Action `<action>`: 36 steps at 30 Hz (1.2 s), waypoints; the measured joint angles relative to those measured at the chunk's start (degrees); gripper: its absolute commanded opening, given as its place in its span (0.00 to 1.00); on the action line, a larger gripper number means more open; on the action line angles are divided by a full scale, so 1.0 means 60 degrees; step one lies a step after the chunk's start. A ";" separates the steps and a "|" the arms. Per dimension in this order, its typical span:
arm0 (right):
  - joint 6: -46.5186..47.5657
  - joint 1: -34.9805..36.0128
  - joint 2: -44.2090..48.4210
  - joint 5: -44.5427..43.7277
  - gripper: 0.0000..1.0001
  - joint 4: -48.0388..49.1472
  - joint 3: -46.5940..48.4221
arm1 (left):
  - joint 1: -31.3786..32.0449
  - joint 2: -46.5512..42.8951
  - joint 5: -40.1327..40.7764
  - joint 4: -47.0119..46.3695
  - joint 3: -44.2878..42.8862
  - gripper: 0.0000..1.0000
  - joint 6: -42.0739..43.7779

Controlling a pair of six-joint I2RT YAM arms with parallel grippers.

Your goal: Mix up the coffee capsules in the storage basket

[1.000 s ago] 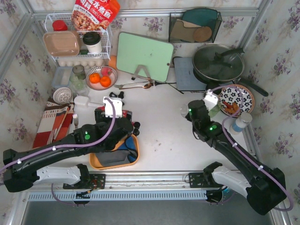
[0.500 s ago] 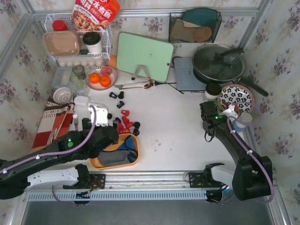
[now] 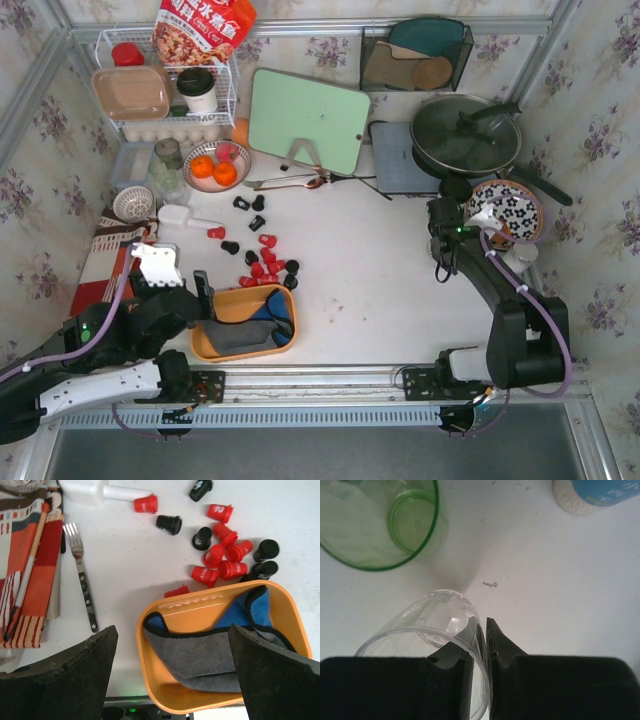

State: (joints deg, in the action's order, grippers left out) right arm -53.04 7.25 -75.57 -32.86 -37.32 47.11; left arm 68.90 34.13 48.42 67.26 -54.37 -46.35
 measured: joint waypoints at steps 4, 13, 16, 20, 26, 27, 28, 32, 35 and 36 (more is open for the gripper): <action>-0.0040 -0.0346 -0.0583 -0.0135 0.10 -0.0004 0.0280 | 0.0000 -0.0219 0.0299 0.0736 0.0331 0.94 -0.1129; -0.0142 -0.1035 -0.1330 0.0040 0.40 0.0036 0.0492 | 0.0000 -0.0226 0.0521 0.2317 0.1322 0.99 -0.4237; -0.0157 -0.1242 -0.1388 0.0127 0.50 0.0033 0.0437 | 0.0000 -0.0306 0.0481 0.2707 0.1676 0.99 -0.5169; -0.0120 -0.1308 -0.1399 0.0240 0.56 -0.0055 0.0532 | 0.0000 -0.0503 0.0372 0.3042 0.2051 0.90 -0.5931; 0.0401 -0.1308 -0.1064 0.0226 0.58 -0.0317 0.1169 | 0.0000 -0.0630 0.0117 0.2932 0.2375 0.79 -0.6204; 0.0521 -0.1308 -0.0962 0.0197 0.58 -0.0404 0.1290 | 0.0000 -0.0630 0.0051 0.2823 0.2397 0.77 -0.6116; 0.0648 -0.1308 -0.0831 0.0135 0.59 -0.0503 0.1432 | 0.0000 -0.0623 -0.0051 0.2688 0.2404 0.75 -0.5912; 0.1402 -0.1308 0.0073 -0.0066 0.76 -0.0637 0.1891 | 0.0000 -0.0397 -0.0546 0.1836 0.2375 0.75 -0.4885; 0.2218 -0.1308 0.0987 0.0149 0.92 -0.0393 0.1931 | 0.0000 0.0142 -0.0947 0.1151 0.2324 0.77 -0.4288; 0.2535 -0.1308 0.1297 0.0372 0.95 -0.0255 0.1880 | 0.0000 0.0401 -0.1100 0.0892 0.2317 0.77 -0.4138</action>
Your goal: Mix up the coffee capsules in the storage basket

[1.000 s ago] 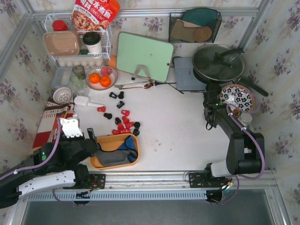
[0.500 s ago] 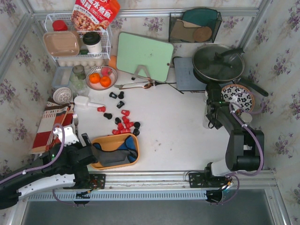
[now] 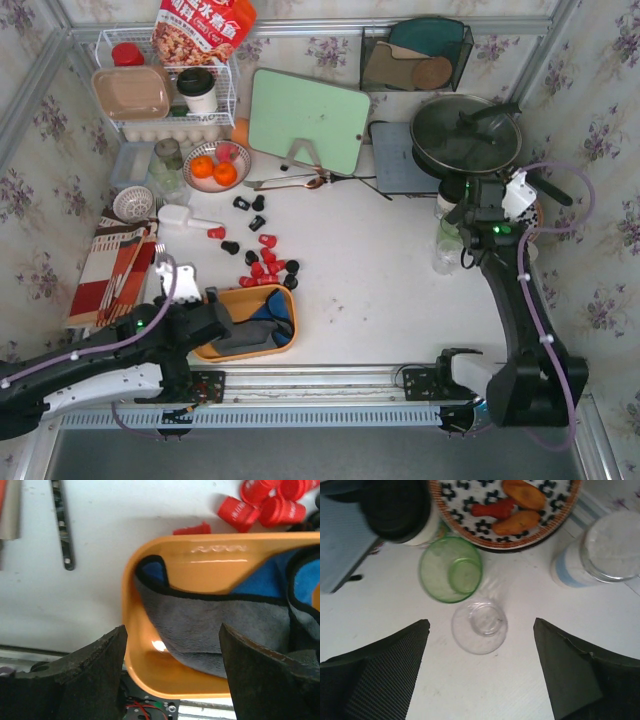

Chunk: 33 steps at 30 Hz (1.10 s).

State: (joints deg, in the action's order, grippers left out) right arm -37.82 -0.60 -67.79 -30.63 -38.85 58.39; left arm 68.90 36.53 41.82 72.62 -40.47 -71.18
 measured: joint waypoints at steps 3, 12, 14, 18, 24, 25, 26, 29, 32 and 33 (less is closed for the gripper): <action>0.0954 0.0000 0.0852 0.0892 1.00 0.0495 -0.0222 | 0.0000 0.0685 -0.0539 -0.0790 0.0000 0.77 0.0510; 0.2466 0.0000 0.2386 0.3464 1.00 0.1738 -0.1126 | 0.0000 0.2492 -0.2739 -0.3880 0.0182 0.78 0.2750; 0.2594 0.0000 0.2543 0.3734 1.00 0.1876 -0.1246 | 0.0000 0.2925 -0.2958 -0.4262 0.0186 0.78 0.2932; 0.2645 0.0004 0.2761 0.4186 1.00 0.1923 -0.1450 | -0.0047 0.3960 -0.3187 -0.4506 0.0029 0.78 0.3078; 0.2612 0.0000 0.3024 0.4597 1.00 0.2004 -0.1825 | -0.0182 0.5278 -0.3486 -0.4761 0.0022 0.78 0.3078; 0.2608 0.0004 0.3060 0.4634 1.00 0.2033 -0.1909 | -0.0219 0.5402 -0.3512 -0.4849 0.0080 0.78 0.3082; 0.2608 0.0004 0.3093 0.4681 1.00 0.2040 -0.1985 | -0.0270 0.5526 -0.3552 -0.4951 0.0157 0.78 0.3082; 0.2546 0.0004 0.3177 0.4863 1.00 0.2058 -0.2164 | -0.0463 0.5792 -0.3672 -0.5282 0.0393 0.76 0.3085; 0.2535 0.0007 0.3282 0.4936 1.00 0.2065 -0.2288 | -0.0630 0.6036 -0.3781 -0.5646 0.0568 0.70 0.3155; 0.2532 0.0007 0.3315 0.4954 1.00 0.2065 -0.2324 | -0.0659 0.6127 -0.3796 -0.5756 0.0594 0.64 0.3173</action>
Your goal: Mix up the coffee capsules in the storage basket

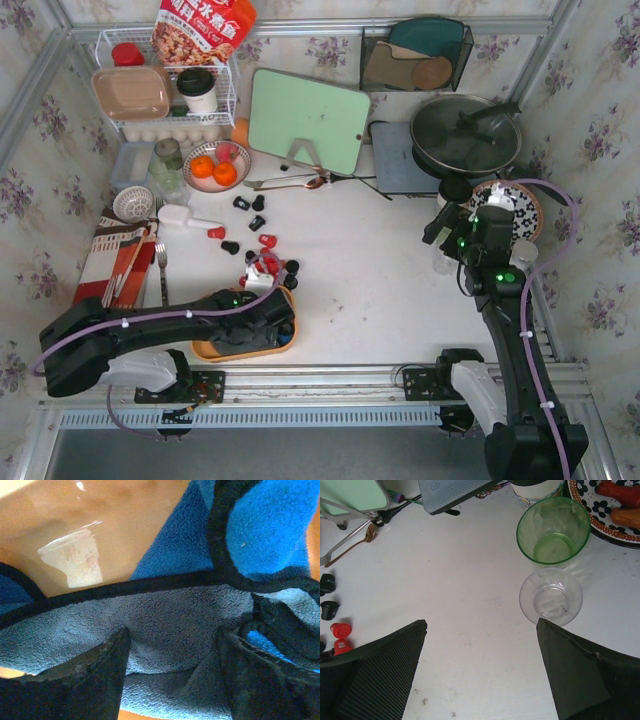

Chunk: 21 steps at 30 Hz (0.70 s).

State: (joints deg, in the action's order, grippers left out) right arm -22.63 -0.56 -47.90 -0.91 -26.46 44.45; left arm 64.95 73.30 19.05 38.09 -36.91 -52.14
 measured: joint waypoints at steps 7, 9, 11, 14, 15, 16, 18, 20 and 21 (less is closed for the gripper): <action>-0.0091 0.0000 0.0233 0.0029 1.00 -0.0004 -0.0040 | -0.0025 0.0251 0.0084 -0.0393 -0.0022 0.25 0.0164; -0.0091 0.0000 0.0288 0.0033 1.00 -0.0004 -0.0040 | -0.0040 0.0095 0.0197 -0.0255 -0.0062 0.04 0.0171; -0.0066 0.0000 0.0328 0.0033 1.00 -0.0011 -0.0029 | -0.0055 -0.0280 0.0313 -0.0040 -0.0186 0.00 0.0229; 0.0124 0.0000 0.0401 0.0175 1.00 -0.0007 0.0011 | -0.0055 -0.1191 0.0576 0.0433 -0.0612 0.00 0.0495; 0.0182 0.0000 0.0430 0.0222 1.00 -0.0011 0.0015 | -0.0055 -0.1515 0.0674 0.0586 -0.0758 0.00 0.0568; 0.0284 0.0000 0.0466 0.0280 1.00 -0.0011 0.0015 | -0.0055 -0.1891 0.0787 0.0772 -0.0925 0.00 0.0667; 0.0481 0.0000 0.0554 0.0455 1.00 -0.0007 0.0018 | -0.0055 -0.2619 0.0973 0.1177 -0.1282 0.00 0.0863; 0.0648 0.0004 0.0648 0.0630 1.00 -0.0007 0.0073 | -0.0055 -0.3238 0.1162 0.1472 -0.1679 0.00 0.1115; 0.0758 0.0025 0.0678 0.0685 0.99 0.0000 0.0127 | -0.0058 -0.3475 0.1235 0.1606 -0.1891 0.00 0.1257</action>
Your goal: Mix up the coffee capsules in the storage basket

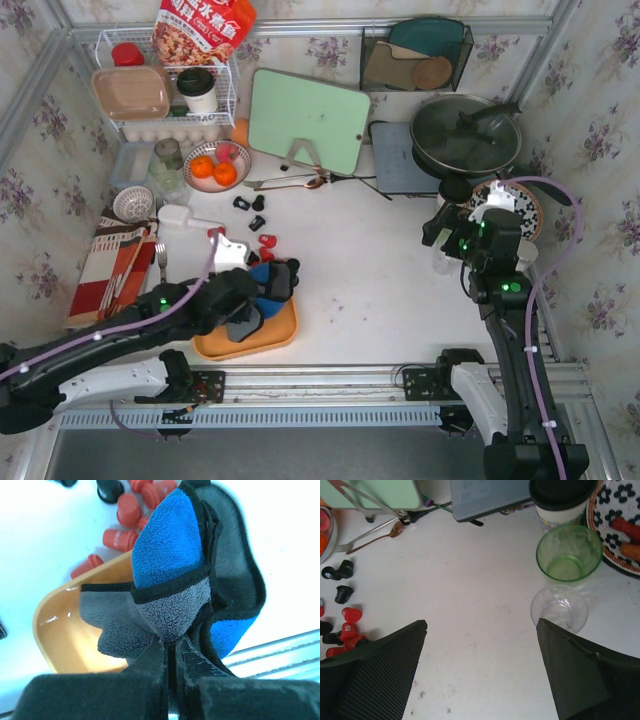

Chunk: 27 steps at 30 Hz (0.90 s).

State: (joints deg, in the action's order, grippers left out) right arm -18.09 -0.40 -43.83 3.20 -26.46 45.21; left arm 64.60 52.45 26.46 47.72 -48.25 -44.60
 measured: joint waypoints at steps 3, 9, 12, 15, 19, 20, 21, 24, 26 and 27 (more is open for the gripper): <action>0.0310 0.0102 0.0073 0.0237 0.99 0.0095 0.0186 | 0.0004 -0.0506 0.0117 0.0346 -0.0681 0.00 0.0539; 0.0929 0.0947 0.0091 0.0852 0.99 0.0685 0.0419 | 0.0004 -0.0634 0.0266 0.0550 -0.2328 0.00 0.1745; 0.1333 0.1854 0.0073 0.1107 1.00 0.1188 0.0448 | -0.0011 -0.0321 0.0346 0.0284 -0.2954 0.00 0.2408; 0.1909 0.3326 0.0040 0.1242 1.00 0.1912 0.0441 | -0.0058 0.0306 0.0335 -0.0273 -0.3442 0.00 0.3034; 0.2805 0.5125 -0.0138 0.1439 1.00 0.2976 0.0288 | -0.0459 0.1424 -0.0098 -0.1180 -0.3891 0.00 0.3650; 0.2973 0.5442 -0.0164 0.1450 1.00 0.3147 0.0222 | -0.0630 0.1650 -0.0291 -0.1355 -0.3978 0.00 0.3734; 0.3169 0.5727 -0.0171 0.1537 1.00 0.3362 0.0120 | -0.0823 0.1840 -0.0503 -0.1563 -0.4029 0.00 0.3807; 0.3636 0.6284 -0.0095 0.1993 1.00 0.4054 -0.0255 | -0.1362 0.2295 -0.1155 -0.2149 -0.4069 0.00 0.3927; 0.3861 0.6626 0.0044 0.2171 1.00 0.4564 -0.0608 | -0.1515 0.2463 -0.1523 -0.2426 -0.4044 0.00 0.3985; 0.3967 0.6819 0.0127 0.2273 1.00 0.4838 -0.0827 | -0.1534 0.2532 -0.1803 -0.2605 -0.4025 0.00 0.3993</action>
State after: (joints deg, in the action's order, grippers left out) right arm 5.72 40.51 -43.07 16.84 2.57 40.25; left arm 55.40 67.64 15.64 32.10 -72.40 -20.64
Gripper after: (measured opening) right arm 0.998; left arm 0.013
